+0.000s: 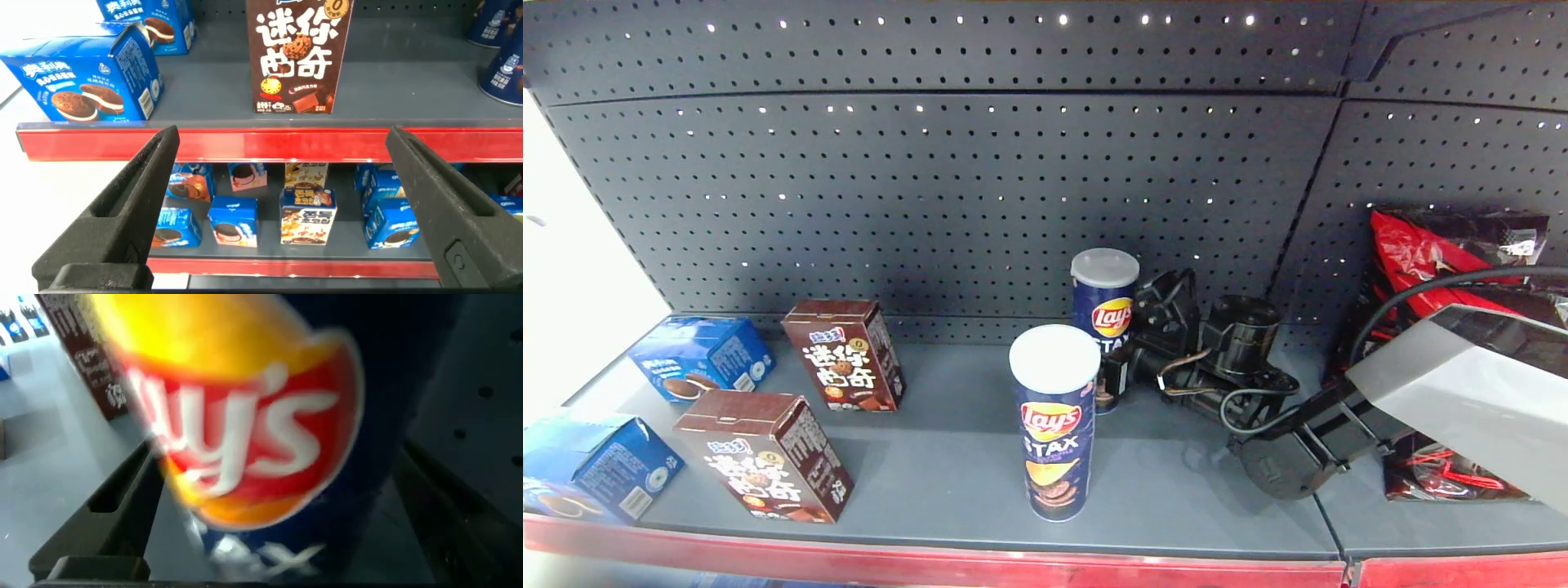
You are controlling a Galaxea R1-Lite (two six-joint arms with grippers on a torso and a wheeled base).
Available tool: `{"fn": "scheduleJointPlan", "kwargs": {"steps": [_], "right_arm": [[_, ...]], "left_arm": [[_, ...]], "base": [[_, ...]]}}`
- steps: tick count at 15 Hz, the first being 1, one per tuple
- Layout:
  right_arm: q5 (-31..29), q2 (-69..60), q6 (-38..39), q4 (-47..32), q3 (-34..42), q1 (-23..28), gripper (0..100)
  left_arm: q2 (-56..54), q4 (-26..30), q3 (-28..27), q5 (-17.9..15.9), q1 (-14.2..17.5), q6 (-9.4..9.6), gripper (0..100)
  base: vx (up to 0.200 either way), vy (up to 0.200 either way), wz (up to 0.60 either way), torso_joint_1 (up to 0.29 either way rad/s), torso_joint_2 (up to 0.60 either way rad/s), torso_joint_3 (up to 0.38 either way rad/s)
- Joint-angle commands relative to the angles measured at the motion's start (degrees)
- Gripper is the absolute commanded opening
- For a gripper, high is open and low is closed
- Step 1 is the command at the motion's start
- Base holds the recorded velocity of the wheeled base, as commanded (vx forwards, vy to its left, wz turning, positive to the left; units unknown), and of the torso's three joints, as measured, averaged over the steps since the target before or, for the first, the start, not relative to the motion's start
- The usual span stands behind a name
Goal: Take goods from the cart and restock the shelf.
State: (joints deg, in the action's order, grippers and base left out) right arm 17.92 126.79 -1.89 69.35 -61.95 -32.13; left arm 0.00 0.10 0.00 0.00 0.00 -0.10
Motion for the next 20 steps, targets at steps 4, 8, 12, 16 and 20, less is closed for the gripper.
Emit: {"fn": "scheduleJointPlan", "kwargs": {"steps": [4, 8, 12, 16, 20], "right_arm": [[-1.75, -7.88, -3.12, 0.08, 14.49, 0.23, 100], [-1.31, -16.84, -4.53, -0.09, 23.81, 0.85, 100], [-1.84, -30.03, -4.35, -0.01, 32.25, 4.19, 100], [-3.07, -43.74, -3.82, -2.82, 42.0, 9.63, 100], [-2.54, -65.8, -0.92, -9.67, 53.52, 18.42, 100]], "left_arm": [[0.09, -0.01, -0.09, 0.0, 0.0, 0.01, 100], [0.09, -0.01, 0.0, 0.0, 0.0, -0.08, 100], [0.09, -0.01, 0.0, 0.0, 0.0, -0.08, 100], [0.09, -0.01, 0.0, 0.0, 0.0, -0.08, 100], [0.09, -0.01, 0.0, 0.0, 0.0, 0.01, 100]], "base": [[0.0, 0.0, 0.0, 0.0, 0.0, 0.0], [0.0, 0.0, 0.0, 0.0, 0.0, 0.0], [0.0, 0.0, 0.0, 0.0, 0.0, 0.0], [0.0, 0.0, 0.0, 0.0, 0.0, 0.0], [0.0, 0.0, 0.0, 0.0, 0.0, 0.0]]}}
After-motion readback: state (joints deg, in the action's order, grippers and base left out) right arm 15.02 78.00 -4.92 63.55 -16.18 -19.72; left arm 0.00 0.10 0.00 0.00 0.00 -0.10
